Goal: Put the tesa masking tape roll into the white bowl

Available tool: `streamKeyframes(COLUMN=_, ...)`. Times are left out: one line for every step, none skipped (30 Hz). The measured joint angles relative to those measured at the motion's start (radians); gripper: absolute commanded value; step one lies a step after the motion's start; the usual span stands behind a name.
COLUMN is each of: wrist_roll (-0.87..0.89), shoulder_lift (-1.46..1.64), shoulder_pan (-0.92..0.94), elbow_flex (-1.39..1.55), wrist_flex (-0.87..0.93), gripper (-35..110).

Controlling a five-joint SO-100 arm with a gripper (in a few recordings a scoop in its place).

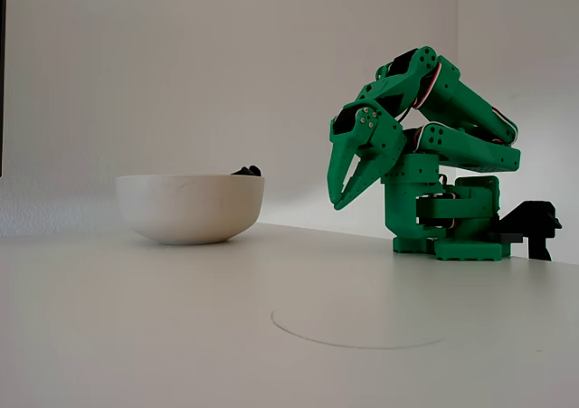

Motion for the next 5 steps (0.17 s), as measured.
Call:
streamKeyframes(wrist_roll=0.000, shoulder_lift=0.000, shoulder_pan=0.000, elbow_flex=0.000, wrist_flex=0.000, gripper=-8)
streamKeyframes(wrist_roll=0.000, shoulder_lift=0.000, shoulder_pan=0.000, elbow_flex=0.000, wrist_flex=0.000, gripper=-8)
streamKeyframes(wrist_roll=0.000, shoulder_lift=0.000, shoulder_pan=0.000, elbow_flex=0.000, wrist_flex=0.000, gripper=-8)
streamKeyframes(wrist_roll=0.000, shoulder_lift=0.000, shoulder_pan=0.000, elbow_flex=0.000, wrist_flex=0.000, gripper=-8)
streamKeyframes(wrist_roll=0.000, shoulder_lift=0.000, shoulder_pan=0.000, elbow_flex=0.000, wrist_flex=0.000, gripper=-8)
